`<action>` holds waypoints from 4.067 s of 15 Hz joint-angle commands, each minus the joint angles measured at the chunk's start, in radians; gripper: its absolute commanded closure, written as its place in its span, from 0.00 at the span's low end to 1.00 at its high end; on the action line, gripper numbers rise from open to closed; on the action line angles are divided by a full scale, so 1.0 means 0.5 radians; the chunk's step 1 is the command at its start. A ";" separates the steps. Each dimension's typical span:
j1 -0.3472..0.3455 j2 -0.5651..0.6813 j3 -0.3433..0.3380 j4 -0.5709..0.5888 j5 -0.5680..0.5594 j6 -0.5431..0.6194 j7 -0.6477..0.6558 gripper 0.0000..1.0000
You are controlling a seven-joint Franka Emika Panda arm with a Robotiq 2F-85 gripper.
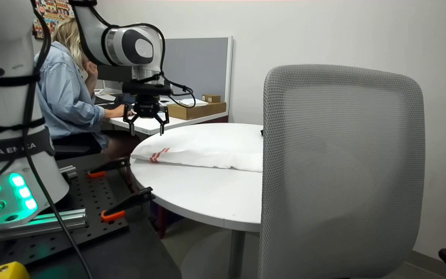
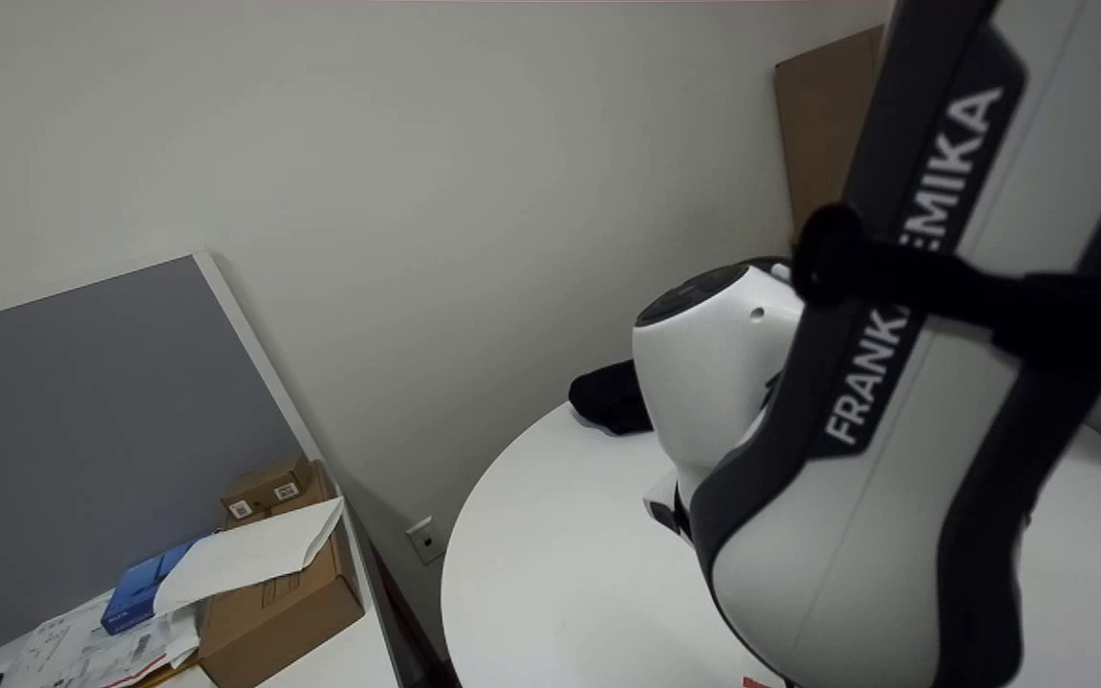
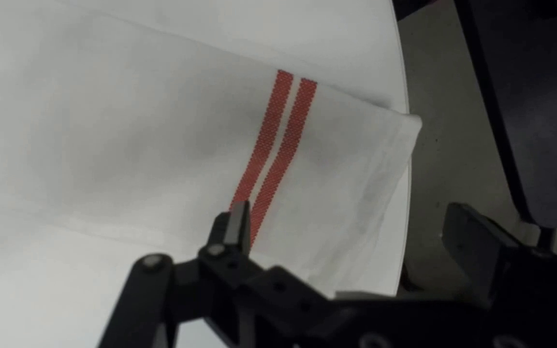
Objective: Fold the white towel
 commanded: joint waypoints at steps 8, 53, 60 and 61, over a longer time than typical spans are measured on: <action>0.098 0.393 -0.051 0.001 -0.799 0.319 0.429 0.00; 0.012 -0.839 -0.122 0.533 0.218 -0.946 -0.541 0.93; -0.234 -0.642 -0.243 0.800 -0.184 -0.946 -0.513 0.93; -0.266 -0.619 -0.253 0.851 -0.234 -0.948 -0.508 0.93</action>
